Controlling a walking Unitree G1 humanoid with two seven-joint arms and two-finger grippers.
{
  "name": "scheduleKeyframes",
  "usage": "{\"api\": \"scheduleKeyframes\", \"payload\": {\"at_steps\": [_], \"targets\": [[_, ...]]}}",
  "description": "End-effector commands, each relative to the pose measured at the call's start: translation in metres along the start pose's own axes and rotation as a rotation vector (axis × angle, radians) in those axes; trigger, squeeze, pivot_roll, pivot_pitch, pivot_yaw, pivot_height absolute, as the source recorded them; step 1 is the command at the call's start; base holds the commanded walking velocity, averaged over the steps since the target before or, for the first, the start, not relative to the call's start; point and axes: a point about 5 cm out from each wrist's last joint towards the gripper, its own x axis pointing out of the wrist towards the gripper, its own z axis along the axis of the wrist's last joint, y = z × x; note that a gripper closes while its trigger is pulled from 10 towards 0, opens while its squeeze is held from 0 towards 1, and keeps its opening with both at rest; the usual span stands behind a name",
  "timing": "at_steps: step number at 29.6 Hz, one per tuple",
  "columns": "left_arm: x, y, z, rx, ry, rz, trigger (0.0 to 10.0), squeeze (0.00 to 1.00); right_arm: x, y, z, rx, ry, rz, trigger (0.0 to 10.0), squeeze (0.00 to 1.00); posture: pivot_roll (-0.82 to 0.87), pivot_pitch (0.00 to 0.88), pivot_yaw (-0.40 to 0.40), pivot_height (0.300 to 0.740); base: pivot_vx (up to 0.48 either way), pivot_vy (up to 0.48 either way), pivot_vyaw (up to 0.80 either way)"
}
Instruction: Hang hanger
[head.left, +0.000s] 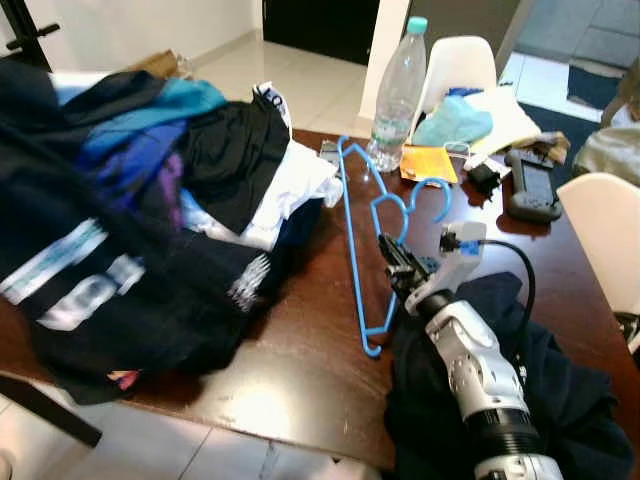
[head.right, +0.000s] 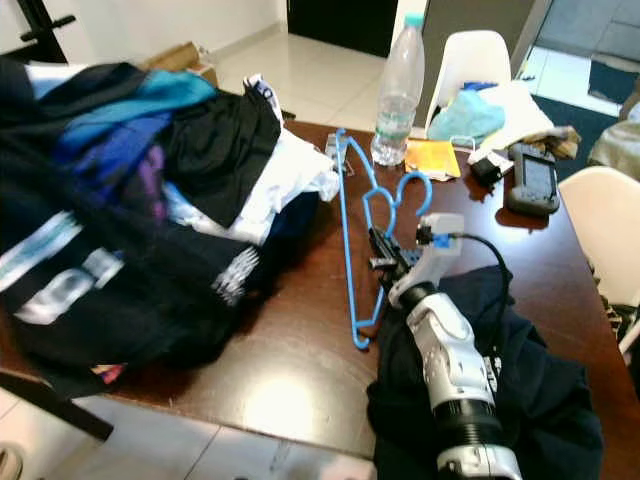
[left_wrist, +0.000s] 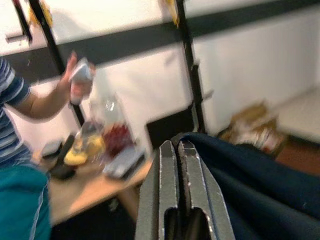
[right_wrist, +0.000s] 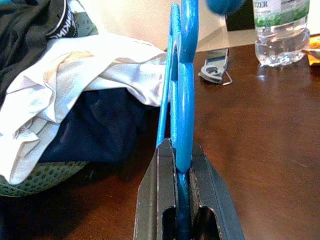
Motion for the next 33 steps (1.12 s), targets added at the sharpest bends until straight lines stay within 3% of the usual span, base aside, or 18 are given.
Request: {"api": "scheduleKeyframes", "payload": {"at_steps": [1,11,12,14,15,16,17,18,19,20,21,22,23,25,26,27,28,33], "targets": [[-0.003,-0.009,-0.025,0.035,0.083,-0.024,10.0,1.00,-0.011,-0.006,-0.016,-0.005,0.085,-0.036,10.0,0.00,0.24,0.176,-0.026,0.740,0.000,0.000,0.00],[-0.004,-0.027,-0.037,0.096,0.083,-0.087,10.0,1.00,-0.012,-0.009,-0.015,-0.014,0.093,-0.043,10.0,0.00,0.23,0.183,-0.026,0.740,0.000,0.000,0.00],[-0.005,-0.033,-0.041,0.161,0.086,-0.111,10.0,1.00,-0.013,-0.009,-0.015,-0.015,0.095,-0.045,10.0,0.00,0.23,0.186,-0.023,0.740,0.000,0.000,0.00],[-0.005,-0.033,-0.041,0.161,0.086,-0.111,10.0,1.00,-0.013,-0.009,-0.015,-0.015,0.095,-0.045,10.0,0.00,0.23,0.186,-0.023,0.740,0.000,0.000,0.00],[-0.006,-0.037,-0.044,0.221,0.086,-0.126,10.0,1.00,-0.014,-0.009,-0.016,-0.016,0.097,-0.045,10.0,0.00,0.23,0.186,-0.023,0.740,0.000,0.000,0.00],[-0.009,-0.053,-0.046,0.196,0.088,-0.233,10.0,1.00,-0.014,-0.009,-0.016,-0.017,0.100,-0.046,10.0,0.00,0.22,0.189,-0.026,0.740,0.000,0.000,0.00],[-0.009,-0.053,-0.046,0.196,0.088,-0.233,10.0,1.00,-0.014,-0.009,-0.016,-0.017,0.100,-0.046,10.0,0.00,0.22,0.189,-0.026,0.740,0.000,0.000,0.00],[-0.018,-0.080,-0.041,0.121,0.062,-0.436,10.0,1.00,-0.015,-0.009,-0.017,-0.020,0.104,-0.047,10.0,0.00,0.22,0.189,-0.026,0.740,0.000,0.000,0.00],[-0.018,-0.080,-0.041,0.121,0.062,-0.436,10.0,1.00,-0.015,-0.009,-0.017,-0.020,0.104,-0.047,10.0,0.00,0.22,0.189,-0.026,0.740,0.000,0.000,0.00],[-0.027,-0.099,-0.035,0.059,0.038,-0.584,10.0,1.00,-0.015,-0.009,-0.017,-0.021,0.106,-0.048,10.0,0.00,0.22,0.189,-0.026,0.740,0.000,0.000,0.00],[-0.027,-0.099,-0.035,0.059,0.038,-0.584,10.0,1.00,-0.015,-0.009,-0.017,-0.021,0.106,-0.048,10.0,0.00,0.22,0.189,-0.026,0.740,0.000,0.000,0.00],[-0.054,-0.131,-0.019,-0.049,-0.029,-0.876,10.0,0.00,-0.015,-0.010,-0.016,-0.023,0.106,-0.049,10.0,0.00,0.22,0.188,-0.024,0.740,0.000,0.000,0.00],[-0.078,-0.149,-0.007,-0.112,-0.073,-1.074,10.0,0.00,-0.016,-0.011,-0.015,-0.024,0.106,-0.051,10.0,0.00,0.22,0.188,-0.024,0.740,0.000,0.000,0.00],[-0.078,-0.149,-0.007,-0.112,-0.073,-1.074,10.0,0.00,-0.016,-0.011,-0.015,-0.024,0.106,-0.051,10.0,0.00,0.22,0.188,-0.024,0.740,0.000,0.000,0.00],[-0.105,-0.162,0.007,-0.150,-0.144,-1.283,10.0,0.00,-0.016,-0.012,-0.014,-0.025,0.104,-0.054,10.0,0.00,0.22,0.188,-0.024,0.740,0.000,0.000,0.00],[-0.105,-0.162,0.007,-0.150,-0.144,-1.283,10.0,0.00,-0.016,-0.012,-0.014,-0.025,0.104,-0.054,10.0,0.00,0.22,0.188,-0.024,0.740,0.000,0.000,0.00],[-0.128,-0.167,0.017,-0.182,-0.192,-1.457,10.0,0.00,-0.016,-0.013,-0.013,-0.025,0.102,-0.056,10.0,0.00,0.22,0.187,-0.021,0.740,0.000,0.000,0.00],[-0.149,-0.169,0.022,-0.184,-0.227,-1.621,10.0,0.00,-0.017,-0.014,-0.013,-0.026,0.101,-0.058,10.0,0.00,0.21,0.188,-0.020,0.740,0.000,0.000,0.00]]}}
